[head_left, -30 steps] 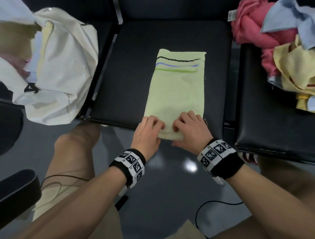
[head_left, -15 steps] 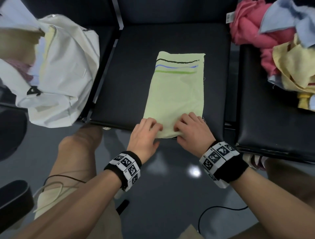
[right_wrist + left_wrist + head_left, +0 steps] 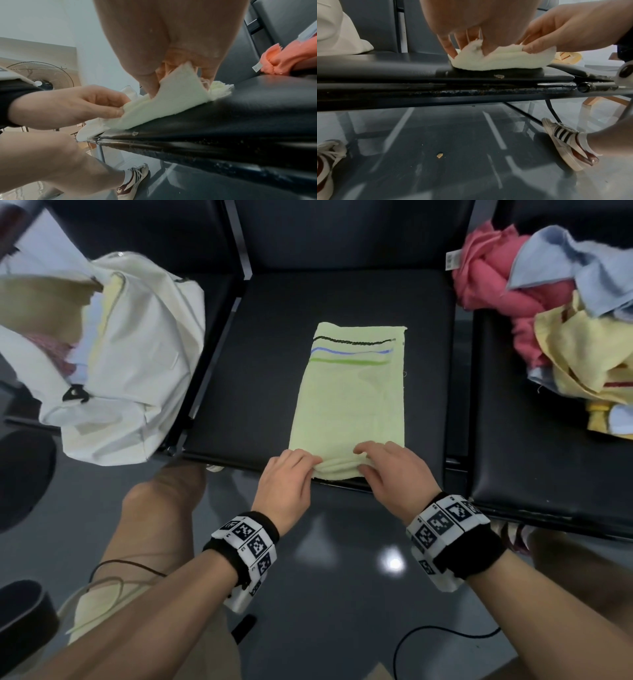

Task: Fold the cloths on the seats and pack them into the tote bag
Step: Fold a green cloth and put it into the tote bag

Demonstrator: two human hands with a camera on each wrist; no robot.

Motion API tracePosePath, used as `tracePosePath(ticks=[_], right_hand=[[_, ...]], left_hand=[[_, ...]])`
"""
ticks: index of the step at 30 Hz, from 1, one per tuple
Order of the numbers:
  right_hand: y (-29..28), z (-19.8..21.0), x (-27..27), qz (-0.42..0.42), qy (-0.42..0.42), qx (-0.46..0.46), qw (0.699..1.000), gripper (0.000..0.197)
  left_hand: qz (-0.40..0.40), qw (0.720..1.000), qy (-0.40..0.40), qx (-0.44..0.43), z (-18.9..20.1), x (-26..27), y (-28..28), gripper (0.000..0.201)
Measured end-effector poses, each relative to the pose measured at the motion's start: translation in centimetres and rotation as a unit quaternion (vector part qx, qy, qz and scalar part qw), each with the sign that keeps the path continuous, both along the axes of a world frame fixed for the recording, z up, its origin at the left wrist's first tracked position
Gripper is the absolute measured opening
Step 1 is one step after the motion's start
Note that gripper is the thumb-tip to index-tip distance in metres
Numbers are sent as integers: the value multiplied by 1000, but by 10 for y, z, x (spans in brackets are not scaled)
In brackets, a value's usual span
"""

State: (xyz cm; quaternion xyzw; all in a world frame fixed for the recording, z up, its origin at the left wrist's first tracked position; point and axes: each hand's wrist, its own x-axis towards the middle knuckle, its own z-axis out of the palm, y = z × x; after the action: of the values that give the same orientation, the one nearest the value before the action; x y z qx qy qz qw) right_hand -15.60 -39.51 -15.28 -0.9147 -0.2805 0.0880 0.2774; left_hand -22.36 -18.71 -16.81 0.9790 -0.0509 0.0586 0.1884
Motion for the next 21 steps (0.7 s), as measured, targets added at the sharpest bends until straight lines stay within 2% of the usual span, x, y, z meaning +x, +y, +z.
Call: tracePosePath(ticks=[5,10,13,17,21], right_hand=[[-4,2,6,-26,37,-17,999,15],[-3,-6,5,-37,8,20,999,17],[-2,-12,6,-53,-13,39,998,14],[0,-18,6,-53,-45,44,997,10],[2,-18,6,-39,-36,34,998,11]], left_hand=[[-1,999,39,-30,4,12,-4,32],[56,989,55,-127,5,14,-3,13],[36,991,16,-127,1,13,1,11],[31,993,-3,-117,-2,9,4,21],[-6,995,-15,-95,-2,6,8,26]])
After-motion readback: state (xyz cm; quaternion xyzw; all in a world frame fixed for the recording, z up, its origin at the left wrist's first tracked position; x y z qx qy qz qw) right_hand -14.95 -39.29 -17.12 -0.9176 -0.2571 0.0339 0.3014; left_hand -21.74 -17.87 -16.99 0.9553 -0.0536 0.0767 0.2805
